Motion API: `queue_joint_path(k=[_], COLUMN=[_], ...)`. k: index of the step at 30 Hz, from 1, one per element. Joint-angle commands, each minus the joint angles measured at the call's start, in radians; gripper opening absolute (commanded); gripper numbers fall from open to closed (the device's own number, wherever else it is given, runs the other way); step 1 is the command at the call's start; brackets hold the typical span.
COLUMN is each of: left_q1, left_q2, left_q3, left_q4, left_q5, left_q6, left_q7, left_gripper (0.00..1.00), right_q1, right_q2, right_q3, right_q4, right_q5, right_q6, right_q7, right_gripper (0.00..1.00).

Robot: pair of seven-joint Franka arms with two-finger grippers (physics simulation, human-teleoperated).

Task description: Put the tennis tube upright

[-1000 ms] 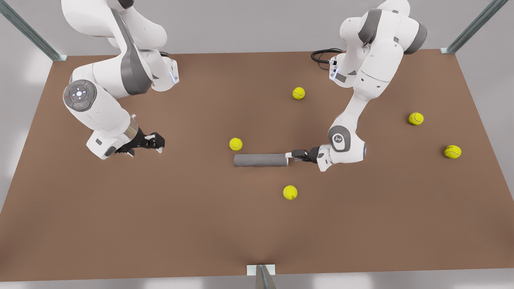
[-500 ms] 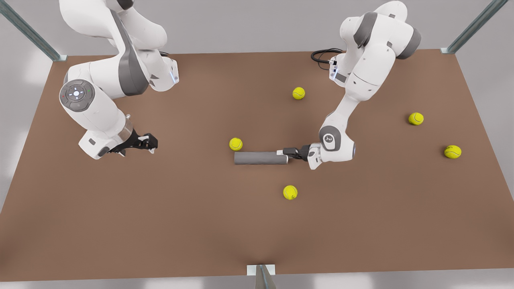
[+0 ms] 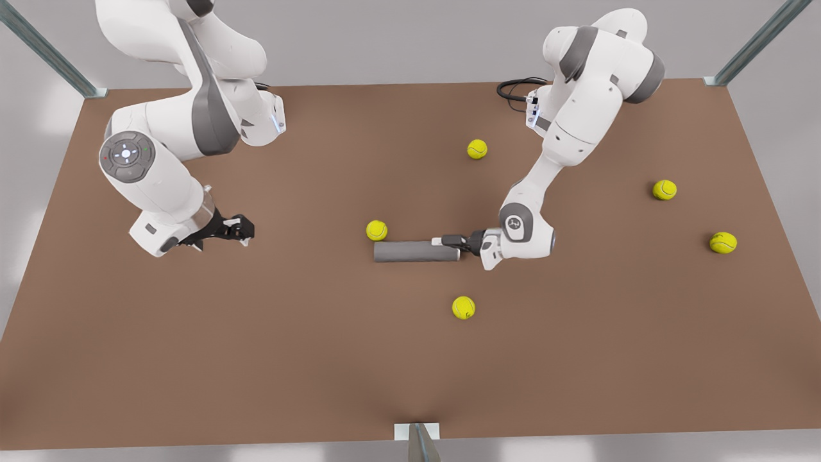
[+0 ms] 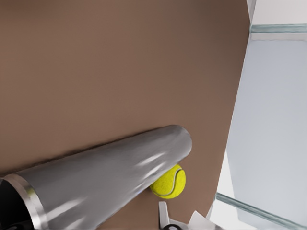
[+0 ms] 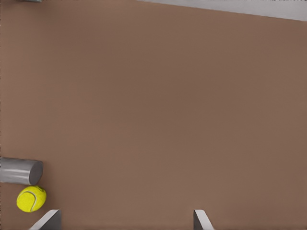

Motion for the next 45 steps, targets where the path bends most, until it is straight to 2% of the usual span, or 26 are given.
queue_joint_path(k=[1,2,9,14,22,24,28,37,45], left_q1=[0.000,0.000,0.000,0.002,0.002,0.002,0.003,0.002,0.002], left_q2=[0.000,0.002,0.002,-0.001,-0.018,-0.031,-0.044,-0.067,-0.095], left_q3=[-0.001,-0.001,0.001,0.001,0.001,0.001,0.001,0.001,0.001], left_q4=[0.000,0.000,0.000,0.002,0.002,0.000,0.002,-0.002,-0.003], left_q5=[-0.002,-0.002,0.001,0.001,0.003,0.004,0.004,0.009,0.072], left_q6=[0.000,0.000,-0.005,-0.005,-0.008,-0.009,-0.009,-0.015,-0.026], left_q7=[0.000,0.000,0.000,-0.002,-0.015,-0.017,-0.017,-0.048,-0.114], left_gripper=[0.68,0.61,0.51,0.48,0.48,0.43,0.41,0.21,0.21], right_q1=[-0.002,-0.001,0.007,0.007,0.019,0.013,0.007,0.008,0.008], right_q2=[-0.001,0.001,0.007,0.010,0.013,0.013,0.015,0.016,0.024], right_q3=[0.000,0.000,0.003,0.005,0.005,0.005,0.002,0.002,0.002], right_q4=[0.000,0.000,0.000,-0.002,-0.002,0.000,0.002,0.002,0.003], right_q5=[0.000,0.000,0.000,0.000,0.000,0.000,-0.008,-0.008,-0.009], right_q6=[0.000,0.000,-0.002,-0.002,-0.002,-0.002,0.002,0.002,0.002], right_q7=[0.000,0.002,0.002,0.000,0.002,0.000,-0.008,-0.007,-0.008], right_gripper=[1.00,1.00,1.00,1.00,1.00,1.00,1.00,1.00,1.00])
